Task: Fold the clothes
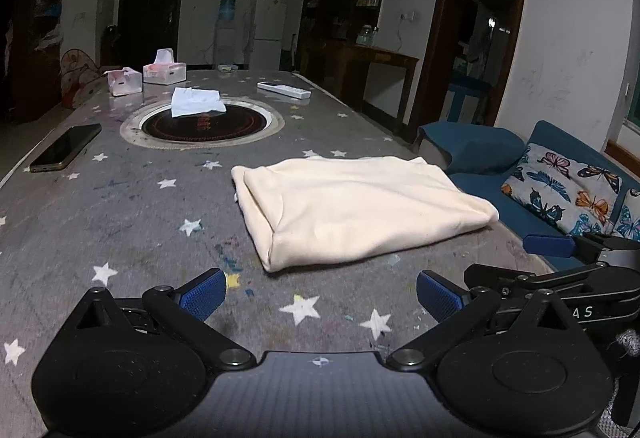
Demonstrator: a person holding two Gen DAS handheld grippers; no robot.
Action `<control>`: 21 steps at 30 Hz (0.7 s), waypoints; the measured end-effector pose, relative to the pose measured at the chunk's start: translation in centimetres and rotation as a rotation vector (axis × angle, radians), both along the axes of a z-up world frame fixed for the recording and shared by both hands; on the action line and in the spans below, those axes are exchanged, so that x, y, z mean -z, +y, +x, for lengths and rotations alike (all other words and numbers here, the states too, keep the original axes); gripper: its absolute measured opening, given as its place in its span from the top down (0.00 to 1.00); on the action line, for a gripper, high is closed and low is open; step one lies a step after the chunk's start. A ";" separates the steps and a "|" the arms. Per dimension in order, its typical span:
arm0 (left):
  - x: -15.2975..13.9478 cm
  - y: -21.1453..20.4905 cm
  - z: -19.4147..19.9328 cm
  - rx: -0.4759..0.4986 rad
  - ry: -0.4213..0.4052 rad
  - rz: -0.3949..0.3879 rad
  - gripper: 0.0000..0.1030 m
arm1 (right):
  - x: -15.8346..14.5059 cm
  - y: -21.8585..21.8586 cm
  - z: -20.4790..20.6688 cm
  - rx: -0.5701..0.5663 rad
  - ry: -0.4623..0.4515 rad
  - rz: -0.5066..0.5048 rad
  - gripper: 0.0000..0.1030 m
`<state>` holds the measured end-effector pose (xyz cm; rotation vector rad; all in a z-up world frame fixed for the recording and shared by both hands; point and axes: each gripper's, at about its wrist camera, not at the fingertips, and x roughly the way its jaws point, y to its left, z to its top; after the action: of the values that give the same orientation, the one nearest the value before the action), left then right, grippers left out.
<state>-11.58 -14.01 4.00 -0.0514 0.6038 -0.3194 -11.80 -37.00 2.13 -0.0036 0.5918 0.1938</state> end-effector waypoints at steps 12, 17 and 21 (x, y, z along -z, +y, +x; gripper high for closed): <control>-0.3 -0.1 -1.9 -0.020 0.005 0.011 0.00 | 0.2 0.5 -1.6 -0.013 0.001 -0.017 0.00; -0.3 0.1 -2.3 -0.033 0.006 0.013 0.00 | 0.5 0.8 -2.0 -0.007 0.005 -0.027 0.00; -0.3 0.3 -2.3 -0.042 0.014 0.017 0.00 | 0.7 0.9 -1.9 -0.004 0.014 -0.033 0.00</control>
<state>-13.85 -13.67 4.30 -0.0502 0.6182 -0.2732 -13.70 -36.09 1.45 -0.0350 0.6089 0.1882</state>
